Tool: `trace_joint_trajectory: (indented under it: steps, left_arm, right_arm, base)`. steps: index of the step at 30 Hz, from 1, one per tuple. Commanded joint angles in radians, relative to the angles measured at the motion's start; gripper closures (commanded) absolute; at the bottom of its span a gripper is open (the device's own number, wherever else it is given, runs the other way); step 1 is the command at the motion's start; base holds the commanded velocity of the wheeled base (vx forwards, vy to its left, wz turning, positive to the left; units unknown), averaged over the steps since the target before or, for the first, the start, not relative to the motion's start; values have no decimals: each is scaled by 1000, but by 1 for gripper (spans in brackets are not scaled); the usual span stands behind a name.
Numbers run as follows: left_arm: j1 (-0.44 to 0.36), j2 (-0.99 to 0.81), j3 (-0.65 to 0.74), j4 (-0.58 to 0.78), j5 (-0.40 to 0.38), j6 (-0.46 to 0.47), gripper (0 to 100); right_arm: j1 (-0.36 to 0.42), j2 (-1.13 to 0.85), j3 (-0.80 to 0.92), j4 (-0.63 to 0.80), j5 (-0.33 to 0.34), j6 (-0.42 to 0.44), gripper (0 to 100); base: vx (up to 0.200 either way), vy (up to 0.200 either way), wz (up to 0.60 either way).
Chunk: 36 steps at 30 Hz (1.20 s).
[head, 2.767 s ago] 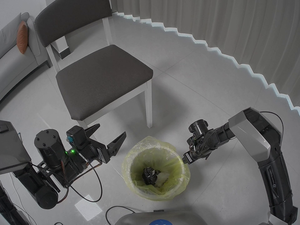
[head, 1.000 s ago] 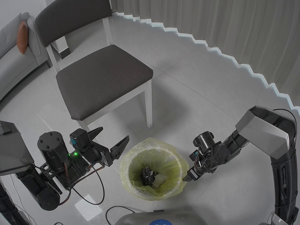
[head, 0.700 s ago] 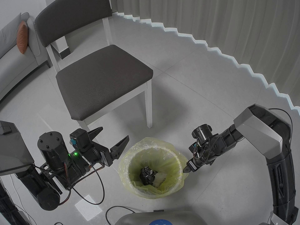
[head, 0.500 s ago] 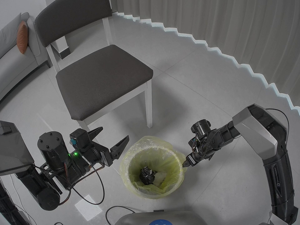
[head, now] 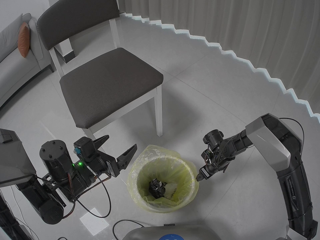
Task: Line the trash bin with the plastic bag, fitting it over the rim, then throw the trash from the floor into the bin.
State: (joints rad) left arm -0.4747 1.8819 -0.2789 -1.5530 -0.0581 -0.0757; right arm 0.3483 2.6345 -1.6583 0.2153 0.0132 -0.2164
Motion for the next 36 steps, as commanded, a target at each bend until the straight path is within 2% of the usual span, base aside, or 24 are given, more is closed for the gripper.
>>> trace_joint_trajectory:
  steps: [1,10,16,19,22,25,26,27,29,32,33,35,36]
  left_arm:
    - [-2,-6,0,-16,0,-1,0]
    - [2,-10,-2,-16,0,-2,0]
    - [4,29,-9,-16,0,-9,0]
    - [-2,74,-19,-16,6,-9,0]
    - [-4,172,-86,-15,21,-19,0]
    - [4,244,-169,13,47,-6,0]
    - [4,244,-169,13,47,-6,0]
    - [4,243,-204,116,49,-2,0]
    - [4,223,-226,220,49,-9,0]
    - [4,223,-243,264,49,-13,0]
    - [8,238,-270,287,53,-13,0]
    - [16,250,-290,298,66,-6,0]
    - [18,260,-327,352,84,2,0]
  right_arm:
    - [-12,-50,63,3,2,-11,0]
    - [-32,-122,94,1,4,5,0]
    - [-52,-212,152,-13,24,8,0]
    - [-57,-277,204,-30,56,18,0]
    - [-63,-399,315,-129,114,66,0]
    - [-63,-495,430,-248,125,69,0]
    - [-63,-495,430,-248,125,69,0]
    - [-58,-559,514,-350,129,68,0]
    - [-52,-607,588,-452,131,74,0]
    - [-45,-633,643,-522,131,74,0]
    - [-35,-665,729,-636,125,74,0]
    - [-34,-682,790,-732,125,75,0]
    - [-35,-682,848,-844,125,75,0]
  base:
    - [0,0,0]
    - [0,0,0]
    - [0,0,0]
    - [0,0,0]
    - [0,0,0]
    - [0,0,0]
    - [0,0,0]
    - [0,0,0]
    - [0,0,0]
    - [0,0,0]
    - [0,0,0]
    - [0,0,0]
    - [0,0,0]
